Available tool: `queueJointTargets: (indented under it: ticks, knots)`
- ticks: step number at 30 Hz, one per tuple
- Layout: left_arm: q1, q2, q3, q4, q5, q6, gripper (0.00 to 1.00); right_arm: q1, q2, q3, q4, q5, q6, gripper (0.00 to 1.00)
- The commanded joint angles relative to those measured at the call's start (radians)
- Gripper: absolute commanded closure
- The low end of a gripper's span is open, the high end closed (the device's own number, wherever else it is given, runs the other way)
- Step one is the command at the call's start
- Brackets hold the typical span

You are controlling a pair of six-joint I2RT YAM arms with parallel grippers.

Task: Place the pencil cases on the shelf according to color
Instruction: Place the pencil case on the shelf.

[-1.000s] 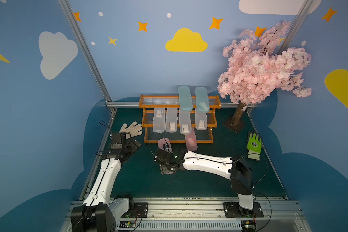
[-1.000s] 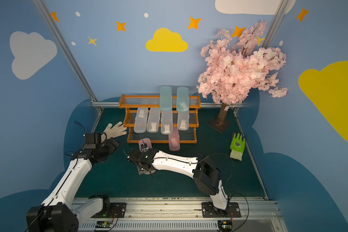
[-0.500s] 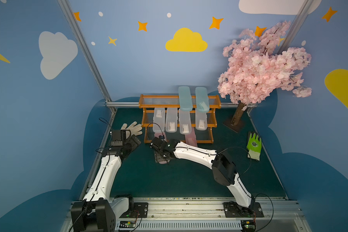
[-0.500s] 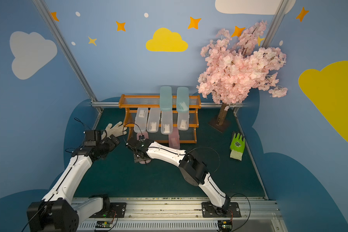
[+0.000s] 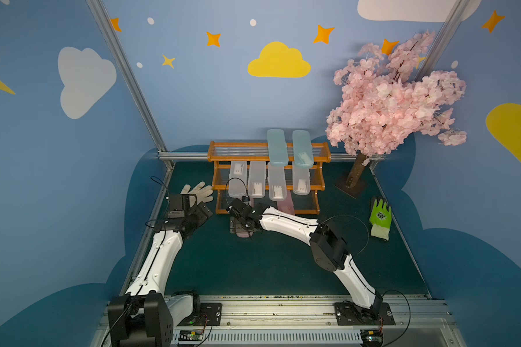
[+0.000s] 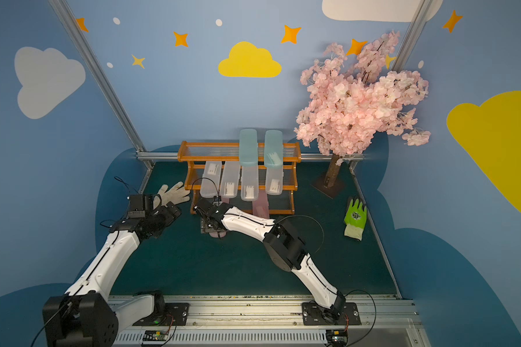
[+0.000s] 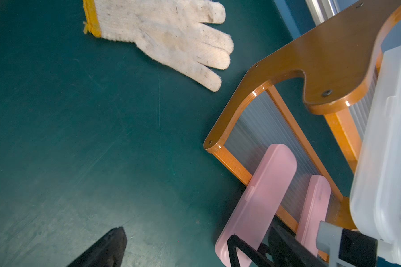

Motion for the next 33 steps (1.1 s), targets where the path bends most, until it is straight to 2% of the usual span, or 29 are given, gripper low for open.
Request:
queueJointTargets:
  ticks: [1,14,18,21,26,29,33]
  knots:
    - [-0.002,0.008,-0.007,0.009,0.021,0.019,0.0,0.014,-0.024,0.019,0.005,-0.01,-0.018,0.02]
    - [-0.002,-0.033,-0.002,-0.012,0.002,0.029,0.0,0.101,-0.182,-0.153,-0.022,0.124,-0.028,0.01]
    - [-0.003,-0.047,-0.002,-0.019,-0.002,0.03,0.0,0.129,-0.23,-0.229,-0.026,0.158,0.005,0.06]
    - [-0.003,-0.056,-0.006,-0.021,-0.004,0.029,0.0,0.145,-0.251,-0.295,0.002,0.161,0.027,0.17]
    - [-0.004,-0.068,-0.013,-0.025,-0.013,0.027,0.0,0.149,-0.209,-0.332,0.074,0.13,0.061,0.53]
    - [-0.006,-0.076,-0.014,-0.031,-0.017,0.027,0.0,0.147,-0.161,-0.313,0.109,0.12,0.038,0.62]
    - [-0.009,-0.082,-0.015,-0.033,-0.021,0.023,0.0,0.131,-0.119,-0.286,0.131,0.118,0.027,0.64]
